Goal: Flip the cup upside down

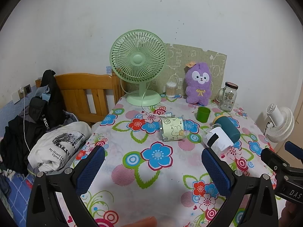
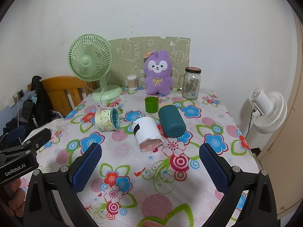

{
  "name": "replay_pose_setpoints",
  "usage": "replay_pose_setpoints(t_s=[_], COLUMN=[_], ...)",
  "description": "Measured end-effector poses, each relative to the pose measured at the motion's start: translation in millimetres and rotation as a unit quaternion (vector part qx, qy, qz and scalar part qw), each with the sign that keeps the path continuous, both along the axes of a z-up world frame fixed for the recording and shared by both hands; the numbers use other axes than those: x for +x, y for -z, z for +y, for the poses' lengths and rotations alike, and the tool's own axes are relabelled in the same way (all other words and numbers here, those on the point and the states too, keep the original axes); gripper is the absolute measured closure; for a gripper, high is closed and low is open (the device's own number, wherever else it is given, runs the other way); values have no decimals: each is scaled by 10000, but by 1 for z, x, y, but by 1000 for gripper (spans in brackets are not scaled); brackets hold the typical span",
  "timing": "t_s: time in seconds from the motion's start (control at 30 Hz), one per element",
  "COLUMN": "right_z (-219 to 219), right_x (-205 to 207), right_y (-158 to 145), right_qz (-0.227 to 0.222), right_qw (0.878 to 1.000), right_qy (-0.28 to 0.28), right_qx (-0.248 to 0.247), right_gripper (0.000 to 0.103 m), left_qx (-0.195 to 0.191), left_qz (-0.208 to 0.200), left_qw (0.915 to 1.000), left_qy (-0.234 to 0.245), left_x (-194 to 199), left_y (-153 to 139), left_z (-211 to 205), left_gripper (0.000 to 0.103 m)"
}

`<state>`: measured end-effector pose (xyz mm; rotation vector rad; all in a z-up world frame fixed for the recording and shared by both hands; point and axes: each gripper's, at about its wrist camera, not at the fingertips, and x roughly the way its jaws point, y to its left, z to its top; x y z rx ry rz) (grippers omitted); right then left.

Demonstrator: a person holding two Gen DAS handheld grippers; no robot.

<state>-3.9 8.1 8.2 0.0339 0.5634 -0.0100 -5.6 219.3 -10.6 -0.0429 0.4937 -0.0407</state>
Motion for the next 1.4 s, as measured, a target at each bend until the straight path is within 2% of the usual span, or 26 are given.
replay_pose_setpoints(t_s=[0.43, 0.73, 0.87, 0.93, 1.1, 1.2, 1.4], right_z=[-6, -17, -27, -34, -56, -72, -91], right_x=[9, 24, 48, 67, 114, 149, 203], right_y=[3, 2, -2, -3, -1, 7, 37], right_qz=[154, 289, 397, 528, 885, 1177, 1814], right_qw=[9999, 9994, 9991, 9983, 9946, 9912, 9815], right_qy=[-42, -145, -169, -192, -534, -610, -602], right_qx=[12, 140, -8, -148, -126, -63, -42], right_gripper=[0, 0, 0, 0, 0, 0, 0], left_qx=[62, 158, 112, 166, 354, 474, 937], left_qz=[167, 238, 384, 372, 401, 658, 666], left_qw=[9998, 9992, 9975, 9970, 9932, 9886, 9790], left_qy=[54, 275, 581, 656, 1035, 1272, 1683], left_x=[10, 27, 52, 62, 103, 130, 167], left_y=[6, 5, 2, 0, -4, 0, 4], left_z=[-5, -13, -23, -28, -51, -67, -95], left_gripper=[0, 0, 0, 0, 0, 0, 0])
